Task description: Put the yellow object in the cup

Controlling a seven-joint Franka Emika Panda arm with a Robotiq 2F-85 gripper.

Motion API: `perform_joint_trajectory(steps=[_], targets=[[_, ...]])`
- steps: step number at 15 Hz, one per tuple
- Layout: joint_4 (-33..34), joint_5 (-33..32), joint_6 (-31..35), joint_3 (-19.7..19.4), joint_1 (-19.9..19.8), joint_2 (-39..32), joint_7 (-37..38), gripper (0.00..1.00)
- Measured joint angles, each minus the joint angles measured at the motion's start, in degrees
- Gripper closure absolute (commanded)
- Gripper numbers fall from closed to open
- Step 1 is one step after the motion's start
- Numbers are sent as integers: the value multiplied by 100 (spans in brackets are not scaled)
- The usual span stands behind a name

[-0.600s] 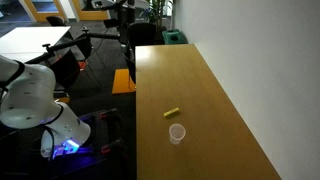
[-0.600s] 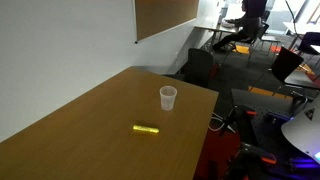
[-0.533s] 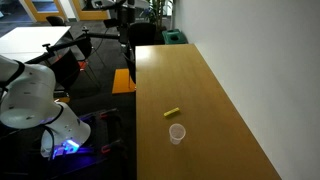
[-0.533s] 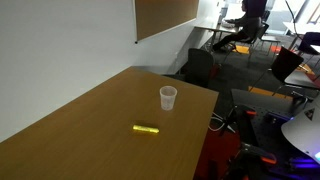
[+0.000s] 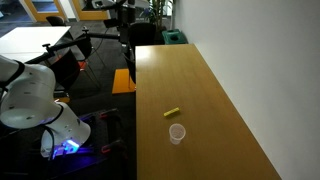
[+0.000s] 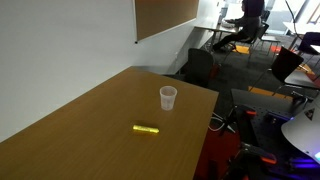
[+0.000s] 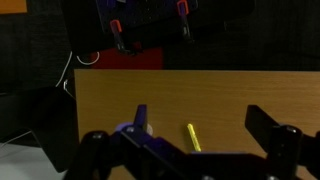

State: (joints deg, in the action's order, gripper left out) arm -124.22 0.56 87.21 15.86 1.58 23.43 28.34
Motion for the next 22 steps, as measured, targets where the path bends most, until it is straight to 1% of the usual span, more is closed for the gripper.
perform_joint_trajectory(steps=[3, 6, 9, 13, 18, 20, 22], targets=[[-18, -251, 376, -17, 9, -14, -19, 0], [-96, -581, 1010, -74, 10, -87, -158, 0], [-247, -844, 1764, -201, 10, -277, -477, 0], [-386, -872, 2617, -505, 14, -753, -1240, 0], [-408, -806, 3308, -890, 21, -1491, -2251, 0], [-407, -780, 3537, -983, 21, -1779, -2486, 0], [-403, -779, 3702, -1016, 21, -2056, -2517, 0]])
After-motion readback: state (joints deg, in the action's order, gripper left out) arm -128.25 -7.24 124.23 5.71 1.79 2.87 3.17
